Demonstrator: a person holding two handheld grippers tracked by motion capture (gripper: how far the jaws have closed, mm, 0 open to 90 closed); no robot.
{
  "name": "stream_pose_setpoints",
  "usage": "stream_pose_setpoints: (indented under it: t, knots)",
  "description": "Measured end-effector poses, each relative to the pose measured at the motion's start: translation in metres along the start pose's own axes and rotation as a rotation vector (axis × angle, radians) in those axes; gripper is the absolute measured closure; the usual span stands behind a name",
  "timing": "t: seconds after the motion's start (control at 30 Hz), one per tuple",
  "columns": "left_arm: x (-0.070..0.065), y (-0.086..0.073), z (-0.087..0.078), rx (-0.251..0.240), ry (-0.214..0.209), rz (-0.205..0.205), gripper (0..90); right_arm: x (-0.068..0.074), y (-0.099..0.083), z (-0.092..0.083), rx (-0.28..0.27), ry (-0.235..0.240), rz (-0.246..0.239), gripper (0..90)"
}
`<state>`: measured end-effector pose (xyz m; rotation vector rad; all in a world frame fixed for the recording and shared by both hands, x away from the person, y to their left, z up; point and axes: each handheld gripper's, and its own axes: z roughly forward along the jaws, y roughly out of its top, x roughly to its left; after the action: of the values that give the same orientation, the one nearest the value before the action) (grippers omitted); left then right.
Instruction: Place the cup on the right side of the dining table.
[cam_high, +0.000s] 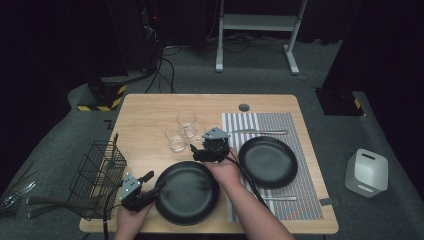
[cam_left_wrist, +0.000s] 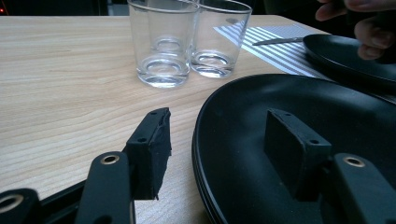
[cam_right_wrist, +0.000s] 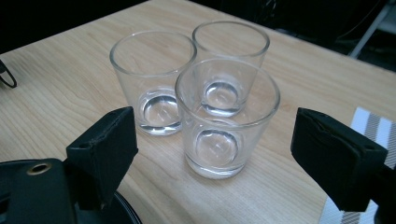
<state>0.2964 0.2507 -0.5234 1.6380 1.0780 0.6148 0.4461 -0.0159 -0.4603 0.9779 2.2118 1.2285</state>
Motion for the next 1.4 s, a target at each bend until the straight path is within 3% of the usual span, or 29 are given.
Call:
stream_pose_setpoints:
  t: [0.33, 0.93, 1.23, 1.4]
  knots:
    - [0.001, 0.0, 0.0, 0.001, -0.005, -0.005, 41.4, -0.006, 0.007, 0.017, 0.045, -0.009, 0.043, 14.2]
    - [0.002, 0.0, -0.001, -0.005, -0.01, -0.011, 41.4, -0.005, 0.028, 0.049, 0.121, -0.041, 0.026, 13.9]
    - [0.002, 0.0, -0.001, -0.008, -0.013, -0.018, 41.4, -0.005, 0.024, 0.057, 0.149, -0.055, 0.028, 14.1]
    - [0.002, 0.0, 0.0, -0.008, -0.013, -0.015, 41.4, -0.008, 0.021, 0.06, 0.161, -0.034, 0.043, 14.8]
